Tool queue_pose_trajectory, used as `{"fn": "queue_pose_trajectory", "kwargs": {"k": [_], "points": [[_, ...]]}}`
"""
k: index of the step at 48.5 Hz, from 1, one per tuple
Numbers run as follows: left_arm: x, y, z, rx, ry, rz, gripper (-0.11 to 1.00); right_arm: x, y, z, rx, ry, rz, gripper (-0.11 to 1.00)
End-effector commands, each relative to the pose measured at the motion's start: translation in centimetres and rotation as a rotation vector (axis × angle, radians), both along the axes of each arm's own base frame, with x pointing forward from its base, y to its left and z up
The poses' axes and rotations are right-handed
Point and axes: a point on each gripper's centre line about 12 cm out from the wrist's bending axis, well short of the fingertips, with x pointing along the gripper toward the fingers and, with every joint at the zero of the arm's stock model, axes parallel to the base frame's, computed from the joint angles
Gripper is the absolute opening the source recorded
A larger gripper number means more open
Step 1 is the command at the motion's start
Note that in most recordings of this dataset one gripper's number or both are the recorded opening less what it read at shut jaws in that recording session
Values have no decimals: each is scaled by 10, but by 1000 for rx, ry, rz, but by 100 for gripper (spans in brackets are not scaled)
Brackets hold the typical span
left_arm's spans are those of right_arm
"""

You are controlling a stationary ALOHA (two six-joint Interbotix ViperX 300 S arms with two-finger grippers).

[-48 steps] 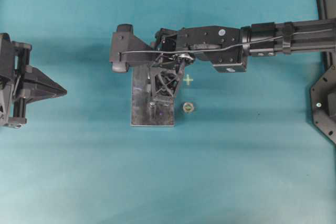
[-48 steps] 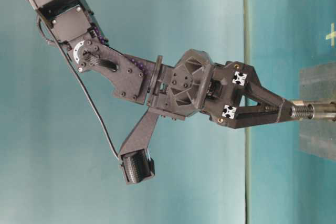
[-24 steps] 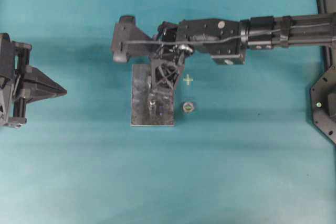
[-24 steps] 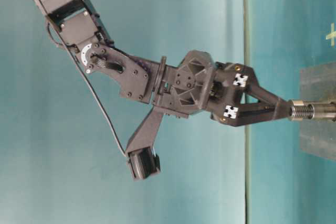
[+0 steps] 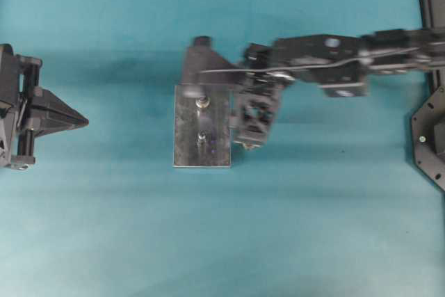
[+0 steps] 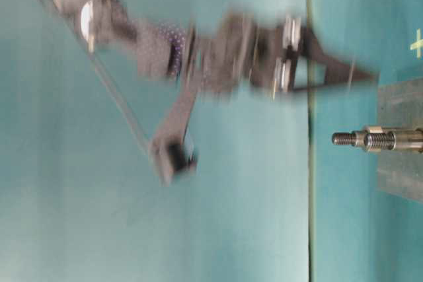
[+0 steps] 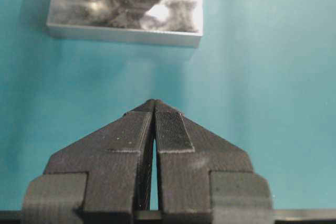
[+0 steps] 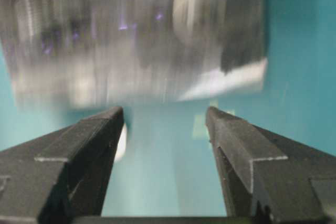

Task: Insert the washer onto the shaft.
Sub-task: 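Move the right gripper back to the lower washer, then close the right gripper on the lower washer and lift it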

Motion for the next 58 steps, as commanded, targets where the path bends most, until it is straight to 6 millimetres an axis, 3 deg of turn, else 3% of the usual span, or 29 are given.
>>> {"fn": "queue_pose_trajectory", "kwargs": {"k": [1,16,35,48,53,58], "points": [[3,0,6,1,-20,-1,0,-10,9,12,13,-51,-12,68],[3,0,4,1,-12,-1,0,-14,44,-13,15,-115,43,68],[4,0,6,1,-17,0,0,-10,47,-41,15,-80,37,68],[4,0,7,0,-20,0,0,-11,47,-49,10,-74,36,65],[4,0,7,0,-20,0,0,-12,47,-52,10,-66,36,59],[4,0,7,1,-20,0,0,-12,47,-53,10,-63,36,43]]}}
